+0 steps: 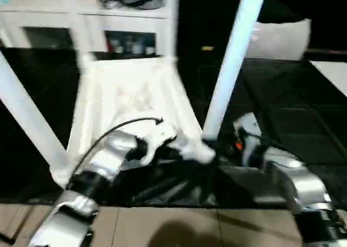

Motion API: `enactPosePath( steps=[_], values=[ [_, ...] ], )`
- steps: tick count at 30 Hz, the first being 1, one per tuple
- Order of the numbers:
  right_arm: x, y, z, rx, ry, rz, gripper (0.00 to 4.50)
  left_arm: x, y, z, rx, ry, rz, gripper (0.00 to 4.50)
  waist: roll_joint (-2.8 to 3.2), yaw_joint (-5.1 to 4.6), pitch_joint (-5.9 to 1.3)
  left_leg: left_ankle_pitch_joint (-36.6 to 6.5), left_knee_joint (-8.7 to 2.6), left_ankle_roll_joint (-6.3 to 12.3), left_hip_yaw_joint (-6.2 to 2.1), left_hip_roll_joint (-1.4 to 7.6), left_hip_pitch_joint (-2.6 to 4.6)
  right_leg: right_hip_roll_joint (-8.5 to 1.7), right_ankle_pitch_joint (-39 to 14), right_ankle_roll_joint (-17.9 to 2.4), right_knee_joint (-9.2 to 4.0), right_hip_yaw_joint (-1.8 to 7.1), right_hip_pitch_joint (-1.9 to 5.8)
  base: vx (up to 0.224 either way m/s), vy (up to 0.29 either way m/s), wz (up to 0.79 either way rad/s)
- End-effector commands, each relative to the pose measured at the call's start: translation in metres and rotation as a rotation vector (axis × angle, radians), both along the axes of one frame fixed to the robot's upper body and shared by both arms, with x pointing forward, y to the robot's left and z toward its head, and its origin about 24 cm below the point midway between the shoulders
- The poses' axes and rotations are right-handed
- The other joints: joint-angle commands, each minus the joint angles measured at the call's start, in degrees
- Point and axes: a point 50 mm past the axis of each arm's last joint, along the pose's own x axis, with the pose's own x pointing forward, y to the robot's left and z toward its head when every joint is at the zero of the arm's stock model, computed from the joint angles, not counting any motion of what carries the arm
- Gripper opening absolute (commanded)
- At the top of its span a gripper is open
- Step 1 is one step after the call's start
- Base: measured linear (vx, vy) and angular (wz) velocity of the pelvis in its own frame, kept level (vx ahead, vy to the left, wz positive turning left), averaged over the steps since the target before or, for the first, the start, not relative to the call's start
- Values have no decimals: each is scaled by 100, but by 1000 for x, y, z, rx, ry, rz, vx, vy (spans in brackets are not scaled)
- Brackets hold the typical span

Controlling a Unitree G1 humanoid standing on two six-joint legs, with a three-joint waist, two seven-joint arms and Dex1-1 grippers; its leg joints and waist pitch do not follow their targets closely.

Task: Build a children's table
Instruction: Rotate leg to tighten

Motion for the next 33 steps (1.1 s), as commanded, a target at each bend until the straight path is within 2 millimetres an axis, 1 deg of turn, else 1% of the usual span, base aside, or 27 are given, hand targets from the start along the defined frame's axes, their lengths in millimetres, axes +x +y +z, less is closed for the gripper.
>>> enactPosePath(
  steps=[1,2,3,4,5,6,7,8,9,10,11,12,13,14,15,16,17,18,19,20,21,23,25,26,29,31,33],
  values=[
    [-6,39,-12,26,82,67,189,19,-18,27,-93,-127,124,0,16,-16,-325,-716,-394,246,-242,455,-18,-712,-2741,665,-677,337,283,0,0,0],
    [1,45,-11,41,92,-15,189,22,-23,29,-97,-137,154,0,7,-60,-347,-555,-419,248,-276,516,-66,-767,-2193,432,-569,394,304,0,0,0],
    [7,50,-11,55,108,-101,189,25,-28,31,-97,-148,186,0,2,-76,-339,-504,-427,246,-276,523,-85,-771,-2047,330,-539,423,283,0,0,0],
    [8,50,-11,55,109,-104,189,25,-28,31,-97,-149,187,0,-2,-98,-321,-509,-430,236,-260,502,-80,-774,-2075,258,-551,432,254,0,0,0],
    [15,57,-10,51,104,-149,189,28,-34,31,-83,-162,202,0,-14,-113,-332,-545,-409,191,-231,437,-72,-791,-2235,179,-562,428,275,0,0,0],
    [16,58,-10,42,95,-153,189,29,-35,31,-75,-166,205,0,-9,-112,-335,-425,-406,227,-210,400,-94,-791,-2175,103,-542,456,276,0,0,0],
    [18,57,-9,35,83,-171,223,29,-36,30,-59,-173,204,0,2,-99,-349,-263,-403,297,-204,414,-90,-781,-2014,66,-515,476,267,0,0,0],
    [21,55,-6,83,79,-201,258,29,-36,29,-38,-180,189,0,-10,-101,-370,-76,-403,364,-218,443,-127,-807,-1737,-4,-443,504,292,0,0,0],
    [24,54,-3,133,80,-235,261,28,-36,27,-18,-185,178,0,10,-74,-412,246,-390,459,-234,480,-135,-813,-1255,-122,-347,532,298,0,0,0],
    [24,53,-2,145,80,-243,269,28,-37,27,-14,-186,175,0,10,-74,-412,246,-390,459,-234,480,-135,-813,-1255,-122,-347,532,298,0,0,0],
    [23,50,1,139,55,-225,269,27,-35,25,2,-190,159,0,-15,-65,-440,737,-350,652,-247,510,-171,-818,-416,-346,-182,567,287,0,0,0],
    [21,47,2,116,21,-190,294,26,-32,24,13,-194,139,0,-27,-36,-440,911,-308,764,-224,474,-184,-818,-59,-447,-119,587,261,0,0,0],
    [18,44,3,86,-11,-156,294,25,-29,22,25,-193,122,0,-38,-28,-425,887,-305,814,-206,452,-201,-816,7,-488,-105,589,259,0,0,0],
    [18,44,3,86,-11,-156,302,25,-29,22,25,-193,122,0,-66,5,-402,725,-297,870,-169,384,-217,-797,-108,-446,-135,585,269,0,0,0],
    [14,37,2,28,-61,-126,307,23,-25,20,26,-189,88,0,-64,30,-400,540,-305,833,-167,348,-248,-805,-411,-312,-158,560,309,0,0,0],
    [14,36,2,17,-69,-123,325,22,-25,19,26,-189,81,0,-67,22,-399,464,-310,802,-160,323,-279,-778,-659,-120,-196,539,339,0,0,0],
    [13,34,1,-1,-82,-120,325,22,-24,19,25,-189,71,0,-54,19,-397,459,-317,780,-178,346,-284,-769,-728,-67,-202,528,337,0,0,0],
    [8,23,0,4,-78,-71,335,17,-17,15,34,-189,10,0,-43,11,-393,396,-317,766,-191,357,-270,-740,-877,87,-243,503,324,0,0,0],
    [6,21,0,8,-78,-59,343,15,-15,13,40,-181,1,0,-51,-4,-382,313,-322,765,-183,364,-267,-731,-975,150,-262,508,316,0,0,0],
    [5,18,1,13,-78,-43,343,14,-12,11,47,-172,-9,0,-47,-1,-363,161,-338,739,-175,368,-236,-719,-1206,244,-304,504,299,0,0,0],
    [-2,9,4,0,-105,43,363,8,-4,7,62,-174,-75,0,-26,14,-357,24,-341,707,-175,364,-226,-715,-1401,329,-347,492,295,0,0,0],
    [-5,1,7,-18,-128,77,371,3,3,3,66,-150,-120,0,-26,19,-352,-50,-355,662,-178,384,-217,-722,-1495,358,-356,494,285,0,0,0],
    [-6,-8,13,-16,-124,119,397,-3,11,0,79,-141,-197,0,-23,38,-353,-85,-367,627,-192,408,-194,-715,-1539,349,-355,499,267,0,0,0],
    [-8,-14,18,-22,-136,203,397,-7,17,-1,88,-128,-245,0,-20,61,-341,-151,-366,630,-181,407,-171,-718,-1604,342,-374,495,253,0,0,0],
    [-11,-17,21,-28,-131,283,405,-9,20,-1,88,-117,-280,0,-28,117,-341,-163,-373,600,-171,407,-167,-721,-1666,331,-368,501,257,0,0,0],
    [-17,-21,23,-50,-95,449,405,-14,26,1,101,-91,-360,0,-35,156,-348,-119,-372,595,-172,416,-170,-728,-1611,275,-348,495,261,0,0,0],
    [-20,-22,23,-52,-69,518,405,-16,29,2,109,-83,-398,0,-50,190,-356,-42,-364,635,-177,438,-189,-738,-1471,252,-312,509,272,0,0,0]
  ],
)
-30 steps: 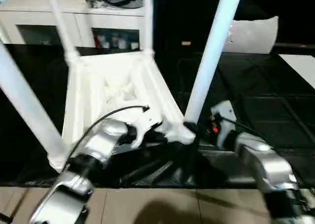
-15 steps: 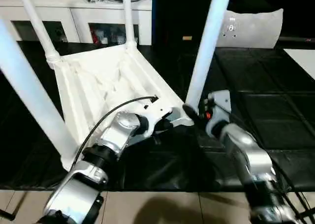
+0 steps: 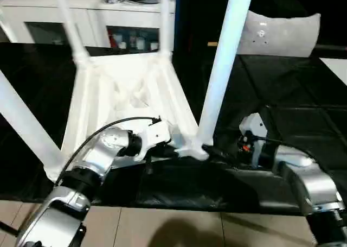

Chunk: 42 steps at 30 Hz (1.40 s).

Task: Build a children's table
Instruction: Rotate leg to tighten

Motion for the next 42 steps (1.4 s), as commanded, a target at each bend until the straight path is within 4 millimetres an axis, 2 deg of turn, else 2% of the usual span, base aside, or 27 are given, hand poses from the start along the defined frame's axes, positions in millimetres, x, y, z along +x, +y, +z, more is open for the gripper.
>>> enactPosePath(
  steps=[1,2,3,5,7,10,12,14,17,20,21,23,26,27,31,32,33,34,37,38,41,42],
  values=[
    [-2,4,5,11,5,90,405,-9,-4,-6,46,32,-105,0,-49,15,-348,-79,-345,597,-171,458,-70,-672,-1431,321,-450,549,416,0,0,0],
    [-3,3,5,15,22,113,405,-10,-4,-6,47,33,-121,0,-47,26,-352,-41,-340,609,-168,451,-74,-664,-1374,307,-442,542,413,0,0,0],
    [-4,1,4,-22,49,198,405,-14,-3,-1,38,50,-184,0,-73,59,-355,-32,-333,612,-156,435,-79,-664,-1407,307,-435,530,424,0,0,0],
    [-5,0,3,-33,58,224,405,-15,-3,0,35,55,-204,0,-66,79,-350,7,-334,607,-153,446,-82,-660,-1419,316,-435,537,415,0,0,0],
    [-4,-1,3,-51,58,254,370,-16,-3,2,39,60,-234,0,-62,100,-359,38,-336,587,-166,478,-64,-674,-1368,248,-418,534,393,0,0,0],
    [2,1,3,-55,48,274,364,-21,-3,3,76,61,-306,0,-64,125,-351,79,-341,555,-165,486,-63,-690,-1307,107,-395,551,388,0,0,0],
    [3,3,3,-48,48,289,331,-23,-3,4,89,61,-334,0,-61,158,-338,92,-350,538,-171,517,-41,-695,-1290,39,-390,559,379,0,0,0],
    [3,6,3,-35,60,312,325,-25,-3,4,95,63,-352,0,-57,179,-343,121,-345,548,-169,525,-36,-703,-1211,-5,-372,572,374,0,0,0],
    [0,8,3,-24,81,348,287,-27,-3,4,100,68,-361,0,-57,207,-341,132,-349,541,-172,543,-40,-719,-1130,-71,-351,579,387,0,0,0],
    [-1,9,2,-12,91,364,277,-27,0,4,110,72,-363,0,-64,202,-332,71,-348,520,-158,509,-54,-711,-1241,-13,-375,570,400,0,0,0],
    [-2,10,1,-9,96,369,249,-27,0,4,112,76,-365,0,-58,198,-320,26,-358,499,-157,502,-50,-700,-1366,48,-402,564,394,0,0,0],
    [-2,11,0,-6,101,376,243,-28,1,3,115,80,-368,0,-56,193,-318,0,-361,490,-160,504,-45,-694,-1405,71,-411,560,391,0,0,0],
    [-2,13,-2,1,111,387,230,-29,1,3,120,87,-376,0,-57,186,-326,39,-358,479,-167,512,-43,-695,-1306,50,-392,566,390,0,0,0],
    [-2,13,-2,4,116,392,207,-29,1,3,121,88,-377,0,-51,187,-323,61,-356,498,-168,515,-47,-696,-1235,18,-382,568,387,0,0,0],
    [-5,14,-3,11,137,412,195,-30,2,2,124,98,-378,0,-48,191,-319,41,-358,504,-162,509,-50,-693,-1271,24,-389,563,393,0,0,0],
    [-6,15,-4,13,141,415,193,-30,3,2,125,100,-376,0,-26,195,-312,24,-362,499,-168,511,-50,-696,-1293,23,-393,560,390,0,0,0],
    [-8,15,-5,20,147,416,192,-30,3,1,116,103,-357,0,-39,191,-311,-23,-363,474,-163,508,-48,-696,-1349,49,-408,561,395,0,0,0],
    [-8,16,-5,22,148,415,192,-30,3,1,112,104,-348,0,-11,199,-313,-45,-365,458,-165,509,-40,-701,-1373,45,-413,559,393,0,0,0],
    [-12,16,-7,37,158,407,191,-28,2,1,94,100,-313,0,-26,194,-315,-75,-369,422,-169,512,-38,-694,-1389,72,-422,558,396,0,0,0],
    [-14,16,-8,43,160,404,191,-28,1,1,83,101,-302,0,-10,199,-316,-72,-370,416,-170,515,-35,-694,-1373,71,-421,562,395,0,0,0],
    [-17,18,-10,77,166,353,191,-24,-3,3,51,101,-230,0,-7,202,-325,-57,-373,393,-177,534,-34,-708,-1271,0,-405,566,399,0,0,0],
    [-16,20,-11,92,164,304,191,-21,-5,4,44,99,-181,0,-12,194,-309,-114,-385,371,-173,528,-21,-700,-1392,21,-438,560,394,0,0,0]
  ],
)
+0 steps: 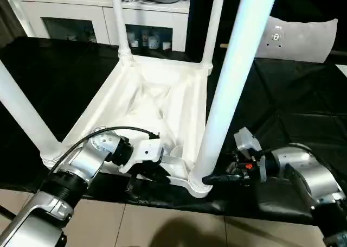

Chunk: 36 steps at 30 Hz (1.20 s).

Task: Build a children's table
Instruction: Rotate leg to tighten

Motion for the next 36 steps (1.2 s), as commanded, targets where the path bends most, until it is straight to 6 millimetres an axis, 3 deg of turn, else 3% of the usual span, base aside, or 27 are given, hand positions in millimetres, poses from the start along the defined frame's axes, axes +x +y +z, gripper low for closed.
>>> enactPosePath(
  steps=[1,2,3,4,5,6,7,8,9,10,11,12,13,14,16,18,20,21,22,23,24,25,26,32,36],
  values=[
    [-3,11,-3,48,32,-31,191,4,-11,-2,-9,-12,79,0,34,-53,-319,-160,-392,350,-182,520,-22,-685,-1479,25,-453,558,381,0,0,0],
    [-2,14,-3,53,31,-67,191,7,-12,-1,-18,-11,120,0,41,-59,-306,-248,-398,318,-176,510,-11,-685,-1641,57,-496,549,377,0,0,0],
    [0,16,-5,49,34,-116,191,9,-14,0,-31,-8,154,0,21,-96,-251,-582,-408,185,-151,435,30,-664,-2351,287,-637,494,379,0,0,0],
    [1,18,-6,46,30,-140,191,10,-16,0,-38,-7,167,0,21,-102,-236,-680,-399,156,-143,400,58,-653,-2605,388,-691,460,364,0,0,0],
    [4,22,-9,35,19,-215,191,13,-20,2,-61,-7,219,0,33,-132,-225,-814,-366,99,-127,347,115,-625,-3037,613,-783,393,341,0,0,0],
    [5,24,-11,31,16,-242,191,14,-22,3,-70,-8,240,0,24,-168,-210,-892,-362,66,-125,344,126,-616,-3176,693,-827,362,330,0,0,0],
    [7,27,-13,25,10,-285,191,17,-25,4,-84,-11,273,0,6,-256,-213,-1042,-337,35,-148,322,112,-590,-3335,868,-887,260,361,0,0,0],
    [10,32,-15,26,1,-350,191,18,-30,5,-100,-10,311,0,55,-341,-243,-1118,-342,34,-179,382,126,-599,-3250,911,-917,208,393,0,0,0],
    [13,36,-16,32,-3,-412,191,21,-34,6,-113,-15,351,0,77,-384,-272,-1118,-365,43,-215,438,101,-613,-3069,874,-900,193,438,0,0,0],
    [13,36,-16,32,-3,-412,191,21,-34,6,-113,-15,351,0,109,-468,-293,-1143,-427,67,-309,591,-5,-663,-2656,792,-813,216,530,0,0,0],
    [18,40,-18,32,-5,-490,190,24,-40,6,-128,-21,401,0,98,-530,-301,-1286,-474,96,-352,695,-6,-715,-2383,665,-743,290,529,0,0,0],
    [23,46,-19,32,2,-581,190,30,-47,7,-146,-34,473,0,110,-577,-263,-1364,-446,15,-298,627,65,-739,-2472,498,-791,323,425,0,0,0],
    [26,50,-21,23,19,-644,190,34,-52,8,-160,-40,524,0,72,-594,-268,-1356,-405,-12,-259,545,109,-757,-2651,475,-848,304,404,0,0,0],
    [31,53,-23,5,27,-717,189,37,-56,9,-172,-45,569,0,64,-628,-262,-1172,-359,6,-217,404,78,-745,-2856,487,-873,257,431,0,0,0],
    [36,56,-24,-3,44,-795,189,41,-60,10,-183,-53,610,0,86,-667,-279,-917,-381,79,-236,433,30,-715,-2654,499,-849,274,443,0,0,0],
    [51,60,-24,4,98,-998,189,48,-69,14,-203,-83,683,0,91,-676,-318,-657,-405,127,-265,490,0,-740,-2170,359,-746,348,445,0,0,0],
    [58,64,-21,20,99,-1071,189,50,-75,16,-202,-109,697,0,81,-691,-366,-401,-390,137,-265,478,-33,-755,-1832,197,-658,396,455,0,0,0],
    [60,65,-20,22,83,-1085,224,50,-77,17,-200,-110,702,0,87,-659,-421,22,-363,226,-261,470,-83,-776,-1285,58,-529,454,481,0,0,0],
    [60,65,-19,27,74,-1089,224,50,-77,16,-198,-113,697,0,95,-645,-465,581,-327,411,-277,512,-131,-769,-439,-135,-356,492,487,0,0,0],
    [60,65,-19,27,73,-1090,259,50,-77,16,-198,-114,697,0,85,-637,-466,818,-303,524,-278,526,-138,-765,-24,-224,-286,508,461,60,-17,0],
    [60,66,-18,30,68,-1098,259,50,-78,16,-194,-117,696,0,57,-618,-444,1027,-277,723,-259,511,-136,-761,444,-381,-220,533,418,60,-17,0],
    [60,65,-16,48,69,-1105,261,50,-76,15,-184,-123,695,0,31,-596,-426,949,-272,840,-220,464,-153,-776,518,-483,-198,553,428,0,0,0],
    [60,65,-16,48,69,-1105,272,50,-76,15,-184,-123,695,0,33,-551,-428,871,-261,836,-195,422,-151,-774,393,-503,-198,554,438,0,0,0],
    [53,50,-9,68,-39,-1034,332,46,-64,8,-142,-145,618,0,47,-473,-409,631,-282,779,-214,477,-136,-728,-221,-96,-260,532,422,0,0,0],
    [41,29,-2,57,-133,-870,359,39,-47,1,-99,-125,534,0,31,-436,-376,275,-299,678,-185,439,-148,-707,-729,127,-343,531,434,0,0,0]
  ],
)
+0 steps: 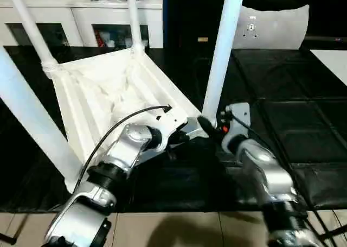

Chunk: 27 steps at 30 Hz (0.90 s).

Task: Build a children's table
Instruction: Rotate leg to tighten

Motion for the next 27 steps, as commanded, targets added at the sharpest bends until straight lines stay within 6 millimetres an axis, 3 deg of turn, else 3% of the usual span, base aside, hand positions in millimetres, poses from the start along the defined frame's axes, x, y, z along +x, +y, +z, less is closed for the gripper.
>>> enactPosePath(
  steps=[1,3,6,13,17,18,23,24,27],
  values=[
    [-6,-5,9,-25,-59,121,372,-5,3,1,9,-13,-96,0,-37,68,-359,190,-317,657,-170,386,-82,-643,-888,263,-472,596,501,0,0,0],
    [-9,-11,12,-61,-82,197,391,-8,6,2,14,-32,-160,0,-43,86,-364,83,-322,611,-177,386,-87,-622,-1071,442,-492,582,501,0,0,0],
    [-15,-23,14,-141,-87,355,416,-17,11,1,23,1,-273,0,-39,113,-365,-19,-317,593,-169,379,-77,-607,-1171,508,-506,571,498,0,0,0],
    [-23,-37,23,-200,-74,611,416,-25,19,-2,97,5,-449,0,-64,282,-392,247,-307,700,-188,448,-64,-628,-822,357,-427,582,470,0,0,0],
    [-28,-40,27,-187,-73,753,416,-29,21,-1,111,26,-532,0,-82,325,-399,292,-303,719,-182,457,-74,-640,-744,267,-398,588,477,0,0,0],
    [-29,-40,27,-189,-68,794,389,-31,22,-1,115,31,-560,0,-79,333,-401,295,-297,720,-178,456,-73,-643,-744,262,-401,584,474,0,0,0],
    [-31,-42,23,-233,-16,885,370,-35,26,0,150,52,-624,0,-91,355,-393,277,-302,661,-169,444,-73,-632,-887,288,-418,579,471,0,0,0],
    [-31,-42,23,-233,-16,885,344,-35,26,0,150,52,-624,0,-94,357,-393,263,-302,652,-168,448,-69,-632,-901,289,-420,582,467,0,0,0],
    [-30,-40,21,-220,-1,905,327,-36,27,0,163,55,-645,0,-113,376,-402,290,-300,637,-172,455,-76,-638,-891,263,-404,580,473,0,0,0]
  ],
)
